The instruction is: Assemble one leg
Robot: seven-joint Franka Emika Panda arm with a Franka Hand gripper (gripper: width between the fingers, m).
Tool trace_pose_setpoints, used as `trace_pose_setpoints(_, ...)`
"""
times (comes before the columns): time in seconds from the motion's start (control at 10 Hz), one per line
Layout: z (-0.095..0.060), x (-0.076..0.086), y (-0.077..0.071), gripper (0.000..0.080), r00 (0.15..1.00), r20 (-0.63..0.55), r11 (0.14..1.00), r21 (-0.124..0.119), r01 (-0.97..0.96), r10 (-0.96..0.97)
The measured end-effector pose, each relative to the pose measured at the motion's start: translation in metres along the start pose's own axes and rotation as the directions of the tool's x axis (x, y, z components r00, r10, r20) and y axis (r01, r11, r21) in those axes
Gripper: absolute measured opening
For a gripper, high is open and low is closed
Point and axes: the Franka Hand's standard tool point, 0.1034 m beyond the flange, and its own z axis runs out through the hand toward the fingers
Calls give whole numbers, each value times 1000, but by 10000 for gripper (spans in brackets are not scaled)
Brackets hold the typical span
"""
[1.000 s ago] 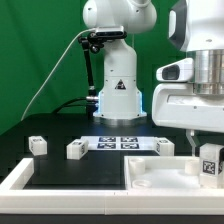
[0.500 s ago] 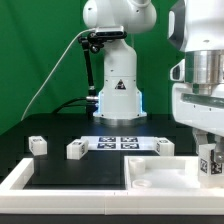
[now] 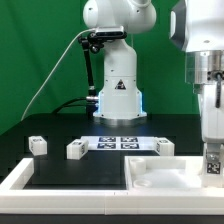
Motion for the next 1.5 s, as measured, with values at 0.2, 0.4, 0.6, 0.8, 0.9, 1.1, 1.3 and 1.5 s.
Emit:
trace_pose_setpoints(0.2, -2, 2, -1, 292, 1000, -3, 1000, 0, -29, 29)
trace_pose_setpoints(0.4, 0, 4, -1, 292, 999, 2, 999, -5, -50, 50)
trace_pose_setpoints(0.6, 0, 3, -1, 373, 1000, 6, 1000, -7, -7, 7)
trace_pose_setpoints(0.8, 0, 3, 0, 562, 1000, 6, 1000, -7, -5, 5)
trace_pose_setpoints(0.9, 0, 3, 0, 631, 1000, 6, 1000, -7, -5, 5)
trace_pose_setpoints(1.1, 0, 3, 0, 646, 1000, 6, 1000, -7, -4, 4)
trace_pose_setpoints(1.3, 0, 2, 0, 648, 999, 6, 999, -9, 33, -33)
trace_pose_setpoints(1.5, -2, 1, -2, 648, 986, 10, 986, -7, 168, -168)
